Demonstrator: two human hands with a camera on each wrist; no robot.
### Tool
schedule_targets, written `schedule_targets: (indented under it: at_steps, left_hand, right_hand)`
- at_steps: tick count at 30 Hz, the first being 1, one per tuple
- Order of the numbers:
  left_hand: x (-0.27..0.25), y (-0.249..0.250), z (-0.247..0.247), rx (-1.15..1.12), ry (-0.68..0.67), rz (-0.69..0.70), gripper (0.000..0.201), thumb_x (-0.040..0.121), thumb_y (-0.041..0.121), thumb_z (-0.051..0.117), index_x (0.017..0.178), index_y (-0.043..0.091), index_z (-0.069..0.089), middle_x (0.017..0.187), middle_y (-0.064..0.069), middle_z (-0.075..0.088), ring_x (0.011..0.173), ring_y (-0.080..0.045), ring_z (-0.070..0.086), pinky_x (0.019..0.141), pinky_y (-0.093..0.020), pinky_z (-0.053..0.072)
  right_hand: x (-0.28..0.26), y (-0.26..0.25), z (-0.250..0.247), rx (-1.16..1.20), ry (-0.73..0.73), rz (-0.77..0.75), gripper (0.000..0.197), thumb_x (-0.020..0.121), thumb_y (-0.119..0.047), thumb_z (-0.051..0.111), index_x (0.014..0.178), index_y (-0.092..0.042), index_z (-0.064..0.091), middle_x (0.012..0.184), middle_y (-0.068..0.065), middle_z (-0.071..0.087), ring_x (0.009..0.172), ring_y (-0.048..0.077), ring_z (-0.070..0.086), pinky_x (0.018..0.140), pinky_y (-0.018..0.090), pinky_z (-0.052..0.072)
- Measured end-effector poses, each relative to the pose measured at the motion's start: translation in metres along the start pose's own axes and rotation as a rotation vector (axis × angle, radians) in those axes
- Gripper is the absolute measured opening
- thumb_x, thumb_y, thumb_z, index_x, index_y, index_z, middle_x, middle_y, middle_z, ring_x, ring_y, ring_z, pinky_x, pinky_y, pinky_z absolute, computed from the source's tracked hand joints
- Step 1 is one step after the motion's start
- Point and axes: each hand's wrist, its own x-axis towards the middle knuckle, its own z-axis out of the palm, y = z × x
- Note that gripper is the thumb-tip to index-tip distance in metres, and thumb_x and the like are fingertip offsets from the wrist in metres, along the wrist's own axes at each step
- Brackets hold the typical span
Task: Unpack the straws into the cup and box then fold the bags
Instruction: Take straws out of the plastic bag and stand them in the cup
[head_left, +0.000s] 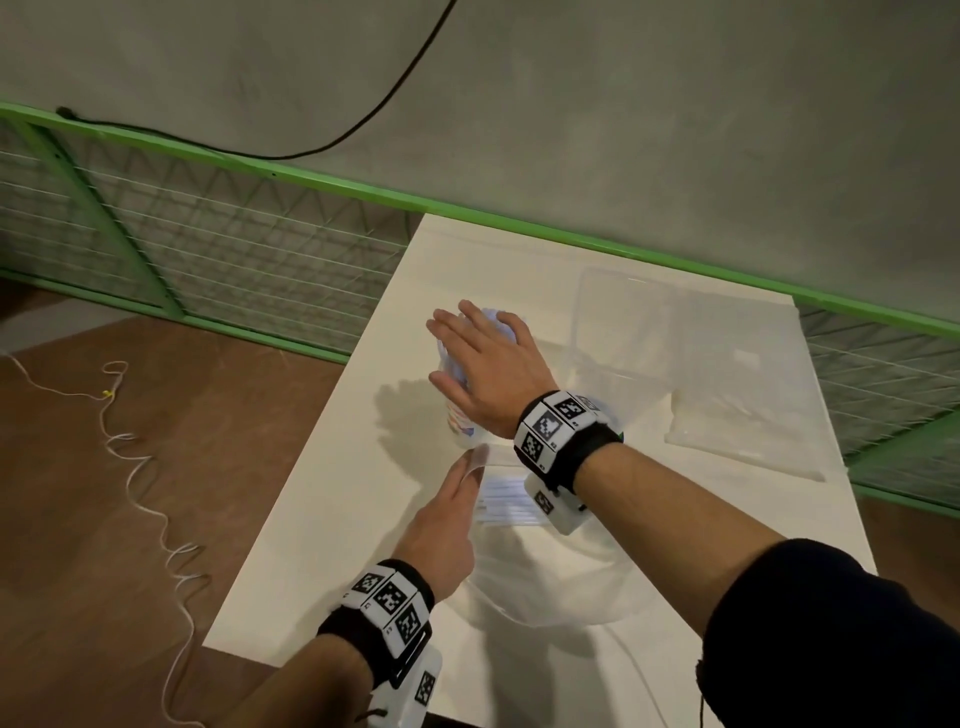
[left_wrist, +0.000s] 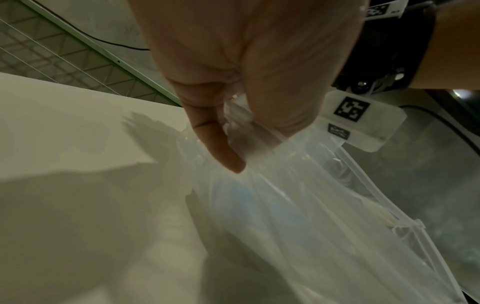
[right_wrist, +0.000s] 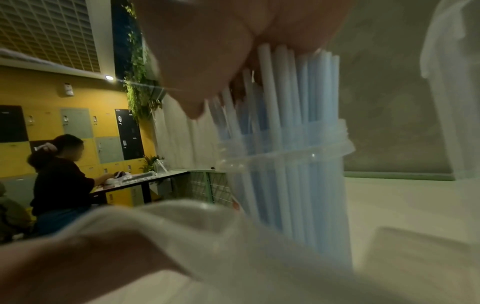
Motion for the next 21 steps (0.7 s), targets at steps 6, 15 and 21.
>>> schedule_targets:
  at_steps: [6,15,21]
  left_hand:
    - [0.003,0.006,0.0,0.074,0.008,-0.027,0.097,0.083,-0.012,0.042,0.158,0.029,-0.003,0.165,0.016,-0.011,0.112,-0.029,0.061,0.076,-0.023,0.041]
    - [0.012,0.007,0.016,-0.037,0.01,0.12,0.108,0.072,-0.025,0.038,0.159,0.029,0.004,0.153,0.034,-0.004,0.147,-0.002,0.021,0.101,-0.006,0.024]
    - [0.013,0.008,0.024,-0.04,0.031,0.157,0.107,0.069,-0.024,0.038,0.159,0.028,0.009,0.154,0.033,-0.001,0.145,-0.002,0.025,0.101,-0.006,0.026]
  right_hand:
    - [-0.051,-0.017,-0.038,0.302,0.275,-0.126,0.033,0.085,-0.015,0.043,0.109,-0.013,0.065,0.109,0.004,0.068,0.096,0.027,0.064,0.08,0.043,0.049]
    - [-0.174,-0.005,0.049,0.148,-0.534,0.268,0.052,0.087,-0.004,0.045,0.138,-0.015,0.043,0.142,0.007,0.042,0.125,0.03,0.045,0.097,0.042,0.043]
    - [-0.184,0.006,0.07,0.059,-0.569,0.418,0.053,0.099,-0.011,0.032,0.151,-0.017,0.022,0.158,0.003,0.024,0.142,0.025,0.027,0.114,0.04,0.026]
